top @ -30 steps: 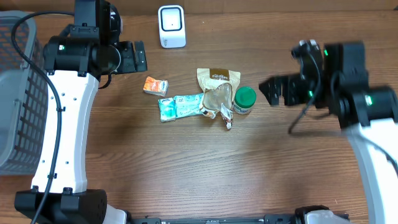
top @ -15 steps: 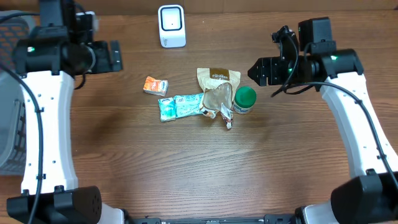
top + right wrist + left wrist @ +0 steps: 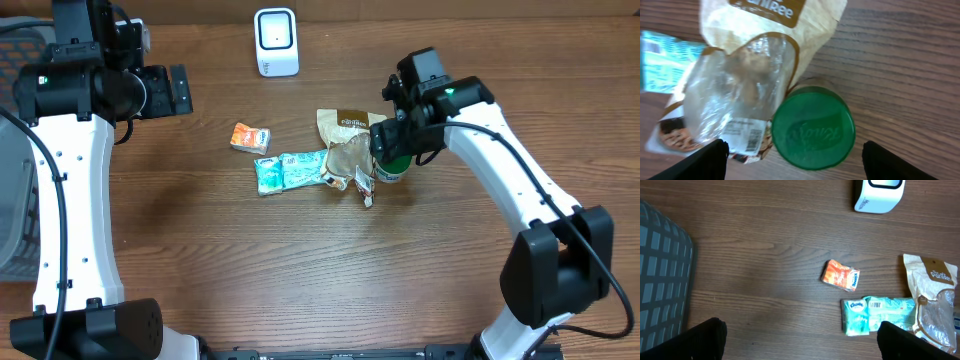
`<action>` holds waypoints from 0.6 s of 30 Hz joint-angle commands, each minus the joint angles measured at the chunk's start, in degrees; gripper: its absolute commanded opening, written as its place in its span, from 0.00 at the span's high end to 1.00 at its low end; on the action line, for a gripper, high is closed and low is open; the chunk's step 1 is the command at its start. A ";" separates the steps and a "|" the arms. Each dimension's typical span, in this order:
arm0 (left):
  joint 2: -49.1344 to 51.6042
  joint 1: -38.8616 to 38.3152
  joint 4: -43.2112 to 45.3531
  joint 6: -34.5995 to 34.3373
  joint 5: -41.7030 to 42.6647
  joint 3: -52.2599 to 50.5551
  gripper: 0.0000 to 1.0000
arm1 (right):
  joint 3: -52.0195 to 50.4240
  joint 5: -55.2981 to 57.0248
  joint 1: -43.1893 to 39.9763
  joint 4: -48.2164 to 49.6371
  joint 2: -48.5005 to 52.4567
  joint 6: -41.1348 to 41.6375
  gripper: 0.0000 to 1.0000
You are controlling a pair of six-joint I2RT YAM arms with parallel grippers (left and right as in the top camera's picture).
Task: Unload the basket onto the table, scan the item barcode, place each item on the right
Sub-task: 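Move the right gripper over the green-lidded jar and descend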
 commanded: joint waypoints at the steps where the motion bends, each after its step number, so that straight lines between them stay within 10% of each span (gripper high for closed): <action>1: -0.87 -0.02 0.07 1.64 0.42 1.29 0.01 | 1.05 3.87 -0.15 -0.07 2.51 1.68 0.16; 18: -0.87 -0.02 0.07 1.64 0.42 1.29 0.00 | 1.05 3.98 -0.17 -0.04 8.57 5.55 0.36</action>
